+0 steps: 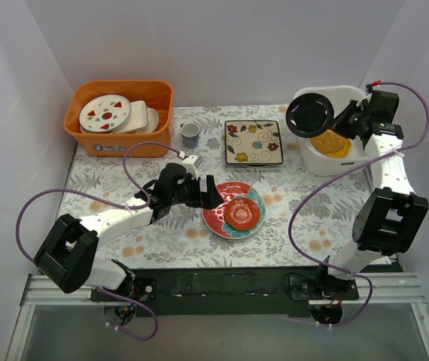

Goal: Place the plates into the plastic bin on the countertop
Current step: Place the plate in the plastic bin.

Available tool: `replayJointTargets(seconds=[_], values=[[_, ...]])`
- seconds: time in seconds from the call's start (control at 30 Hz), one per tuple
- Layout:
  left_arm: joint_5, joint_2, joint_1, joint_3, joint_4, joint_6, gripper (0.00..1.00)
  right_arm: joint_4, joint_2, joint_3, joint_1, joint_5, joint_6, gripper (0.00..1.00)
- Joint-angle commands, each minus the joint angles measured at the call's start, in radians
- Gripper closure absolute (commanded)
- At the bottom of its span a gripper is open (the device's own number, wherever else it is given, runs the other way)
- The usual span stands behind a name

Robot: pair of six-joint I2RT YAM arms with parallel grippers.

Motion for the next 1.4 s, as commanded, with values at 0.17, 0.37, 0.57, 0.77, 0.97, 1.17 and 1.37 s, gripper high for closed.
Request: replayJointTargets(seconds=[0.17,0.37,0.57,0.77,0.97,1.17,1.37], values=[[-0.014,-0.007,-0.005,0.027,-0.011,0.019,0.02,0.076,-0.086,0.019,-0.034,0.123,0.021,0.99],[-0.015,-0.005,-0.005,0.027,-0.012,0.018,0.02,0.083,-0.109,0.008,-0.052,0.173,0.021,0.99],[-0.018,-0.004,-0.005,0.026,-0.012,0.019,0.02,0.07,-0.115,0.006,-0.065,0.244,0.009,0.99],[-0.02,-0.005,-0.005,0.02,-0.009,0.016,0.02,0.079,-0.115,-0.023,-0.068,0.288,-0.001,0.99],[-0.017,-0.008,-0.005,0.012,-0.005,0.012,0.02,0.087,-0.091,-0.044,-0.069,0.325,-0.01,0.99],[-0.021,-0.01,-0.005,0.012,-0.009,0.013,0.02,0.095,-0.052,-0.066,-0.068,0.365,-0.017,0.99],[-0.021,-0.01,-0.003,0.009,-0.008,0.009,0.02,0.083,0.008,-0.049,-0.068,0.367,-0.031,0.99]])
